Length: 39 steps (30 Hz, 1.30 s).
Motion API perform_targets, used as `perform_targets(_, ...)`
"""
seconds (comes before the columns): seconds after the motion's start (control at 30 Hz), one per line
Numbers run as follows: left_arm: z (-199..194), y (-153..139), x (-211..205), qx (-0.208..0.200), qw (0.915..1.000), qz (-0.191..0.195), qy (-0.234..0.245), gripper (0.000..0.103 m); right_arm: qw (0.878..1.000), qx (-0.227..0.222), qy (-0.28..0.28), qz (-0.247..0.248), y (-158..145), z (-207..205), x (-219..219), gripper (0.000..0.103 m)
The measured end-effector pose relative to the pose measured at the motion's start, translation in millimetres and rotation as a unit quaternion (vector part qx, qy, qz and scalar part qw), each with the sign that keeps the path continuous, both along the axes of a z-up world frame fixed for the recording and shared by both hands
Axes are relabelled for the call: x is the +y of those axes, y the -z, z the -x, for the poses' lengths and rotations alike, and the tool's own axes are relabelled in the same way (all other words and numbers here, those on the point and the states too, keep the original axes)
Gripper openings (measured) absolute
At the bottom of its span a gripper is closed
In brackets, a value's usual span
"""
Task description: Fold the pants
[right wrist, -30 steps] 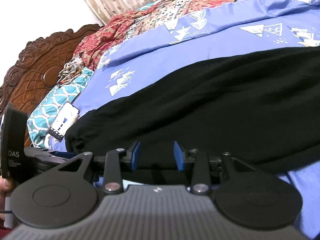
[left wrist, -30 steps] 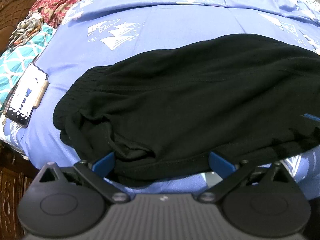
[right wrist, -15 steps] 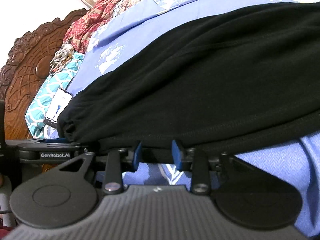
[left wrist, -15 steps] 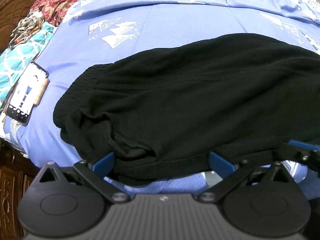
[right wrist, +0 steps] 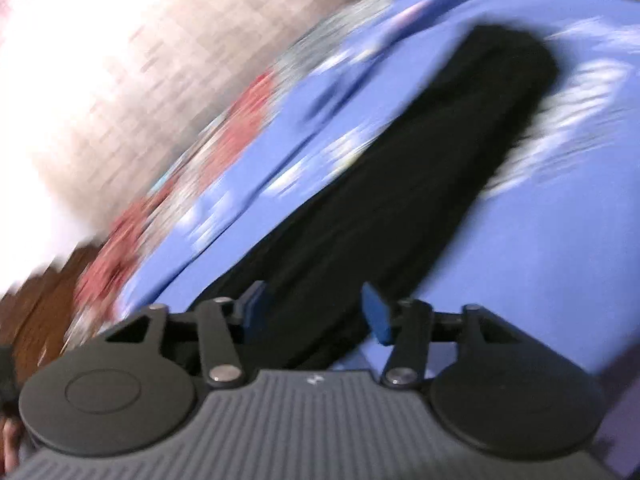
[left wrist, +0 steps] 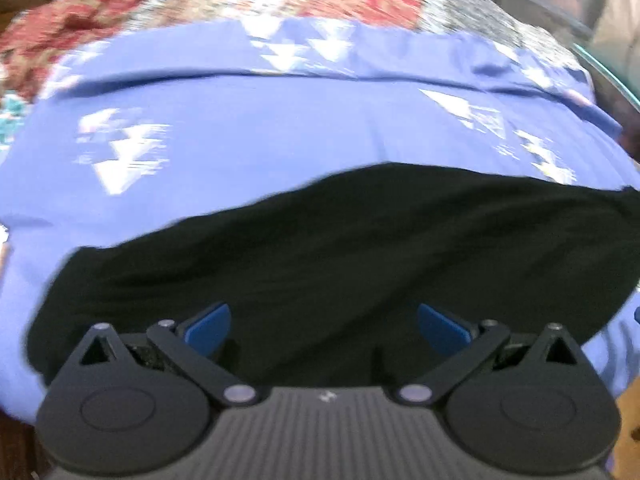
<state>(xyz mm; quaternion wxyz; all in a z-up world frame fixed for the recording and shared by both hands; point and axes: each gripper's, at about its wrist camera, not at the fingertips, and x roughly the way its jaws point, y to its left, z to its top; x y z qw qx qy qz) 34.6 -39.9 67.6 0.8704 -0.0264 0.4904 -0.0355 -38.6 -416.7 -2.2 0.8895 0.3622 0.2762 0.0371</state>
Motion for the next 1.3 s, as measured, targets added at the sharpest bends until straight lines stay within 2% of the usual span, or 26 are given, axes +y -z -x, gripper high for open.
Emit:
perform_targets(0.13, -18, 26, -24, 0.045, 0.9988, 0.015, 0.015, 0.103, 0.995, 0.002, 0.103, 0.012, 11, 4, -58, 0.064)
perform_targets(0.27, -25, 60, -36, 0.104, 0.9945, 0.000, 0.002, 0.103, 0.989, -0.007, 0.147, -0.032, 23, -18, -99, 0.065)
perform_targets(0.43, -26, 67, -35, 0.113, 0.9934, -0.004, -0.021, 0.103, 0.988, 0.001, 0.153, -0.037, 34, -64, -129, 0.066)
perform_targets(0.53, -27, 65, -35, 0.114, 0.9931, 0.000, -0.029, 0.103, 0.990, -0.007, 0.138, -0.014, 32, -93, -129, 0.066)
perform_targets(0.57, -27, 63, -34, 0.113, 0.9931, 0.003, -0.032, 0.103, 0.991, -0.005, 0.131, -0.002, 30, -99, -128, 0.059)
perform_targets(0.6, -26, 61, -32, 0.111, 0.9932, 0.007, -0.035, 0.103, 0.992, -0.002, 0.126, 0.012, 26, -103, -127, 0.029)
perform_targets(0.63, -25, 57, -29, 0.106, 0.9935, 0.012, -0.038, 0.103, 0.993, 0.007, 0.119, 0.024, 25, -110, -126, 0.017)
perform_targets(0.7, -21, 45, -18, 0.087, 0.9948, 0.025, -0.045, 0.103, 0.993, 0.016, 0.114, 0.034, 16, -119, -121, 0.016)
perform_targets(0.77, -15, 33, -2, 0.064, 0.9957, 0.040, -0.053, 0.103, 0.993, -0.016, 0.094, 0.072, -5, -117, -103, 0.015)
perform_targets(0.83, -8, 24, 11, 0.046, 0.9953, 0.057, -0.064, 0.103, 0.988, -0.053, 0.044, 0.139, -32, -110, -68, 0.015)
perform_targets(0.9, -2, 18, 22, 0.035, 0.9944, 0.068, -0.073, 0.103, 0.966, -0.084, -0.026, 0.244, -53, -102, -17, 0.017)
perform_targets(0.97, 4, 17, 37, 0.028, 0.9936, 0.075, -0.079, 0.103, 0.930, -0.102, -0.109, 0.337, -58, -91, 39, 0.022)
perform_targets(1.0, 8, 18, 45, 0.025, 0.9929, 0.080, -0.084, 0.103, 0.912, -0.104, -0.147, 0.369, -54, -86, 64, 0.029)
perform_targets(1.03, 12, 18, 51, 0.024, 0.9922, 0.084, -0.089, 0.103, 0.895, -0.104, -0.188, 0.391, -46, -81, 87, 0.036)
perform_targets(1.07, 17, 18, 57, 0.023, 0.9912, 0.089, -0.096, 0.103, 0.875, -0.099, -0.238, 0.411, -35, -75, 111, 0.056)
perform_targets(1.1, 22, 18, 67, 0.021, 0.9898, 0.095, -0.104, 0.103, 0.854, -0.090, -0.282, 0.428, -23, -70, 132, 0.067)
perform_targets(1.13, 26, 16, 78, 0.018, 0.9886, 0.101, -0.111, 0.103, 0.831, -0.082, -0.326, 0.444, -10, -61, 151, 0.067)
perform_targets(1.17, 29, 12, 87, 0.011, 0.9873, 0.106, -0.118, 0.103, 0.814, -0.077, -0.357, 0.451, 0, -53, 164, 0.067)
perform_targets(1.2, 39, 8, 102, -0.001, 0.9857, 0.111, -0.127, 0.103, 0.808, -0.074, -0.375, 0.449, 4, -46, 172, 0.068)
perform_targets(1.23, 40, 4, 115, -0.011, 0.9843, 0.114, -0.134, 0.103, 0.807, -0.074, -0.385, 0.442, 3, -41, 176, 0.068)
perform_targets(1.3, 56, -3, 147, -0.039, 0.9794, 0.118, -0.159, 0.103, 0.820, -0.085, -0.380, 0.420, -14, -34, 175, 0.068)
